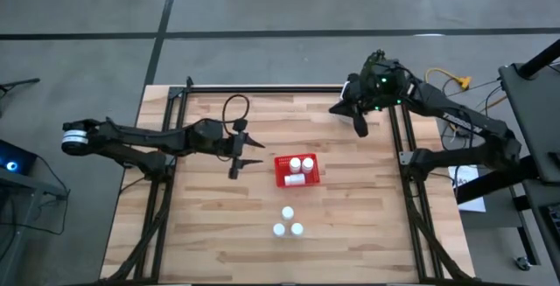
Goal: Pick and place pill bottles into a basket
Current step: Adjust the white pill bottles in the red basket
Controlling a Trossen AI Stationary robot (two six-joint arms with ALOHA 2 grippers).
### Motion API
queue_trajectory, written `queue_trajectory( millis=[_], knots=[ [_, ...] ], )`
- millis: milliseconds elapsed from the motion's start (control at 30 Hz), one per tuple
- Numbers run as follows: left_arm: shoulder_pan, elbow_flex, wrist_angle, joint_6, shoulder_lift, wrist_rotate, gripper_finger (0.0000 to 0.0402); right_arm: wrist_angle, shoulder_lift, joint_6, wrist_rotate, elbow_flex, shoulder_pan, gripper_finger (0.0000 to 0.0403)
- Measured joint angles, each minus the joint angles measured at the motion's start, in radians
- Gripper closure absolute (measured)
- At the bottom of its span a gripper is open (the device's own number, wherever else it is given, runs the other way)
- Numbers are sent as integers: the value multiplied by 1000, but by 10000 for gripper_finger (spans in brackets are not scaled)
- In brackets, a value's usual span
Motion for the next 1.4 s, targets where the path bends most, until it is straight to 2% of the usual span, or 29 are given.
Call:
queue_trajectory(
  millis=[100, 200, 300, 433, 600, 700, 767, 1000, 1233, 1400],
  knots=[
    [1, 0, 8, 0, 1, 0, 210, 10, 47, -5, -2, 0, 14, 394],
    [1, -1, 33, 0, 0, 1, 210, 41, 90, -77, -38, -8, 44, 394],
    [1, -12, 75, 0, -5, 1, 210, 195, 116, -84, -100, -47, 78, 394],
    [1, -72, 183, -6, -28, 2, 210, 387, 107, -87, -110, -131, 95, 394],
    [1, -188, 300, -34, -131, -27, 210, 593, 52, -31, -107, -274, 93, 394],
    [0, -236, 301, -46, -213, -85, 210, 723, 17, 31, -113, -358, 97, 394],
    [1, -256, 295, -52, -253, -89, 210, 772, 1, 57, -119, -403, 101, 394],
    [1, -305, 287, -59, -341, -98, 210, 820, -21, 72, -126, -495, 132, 394],
    [1, -305, 288, -77, -347, -98, 210, 874, -16, 161, -125, -497, 139, 394],
    [1, -305, 287, -77, -325, -98, 210, 880, -16, 163, -125, -497, 140, 394]
  ],
)
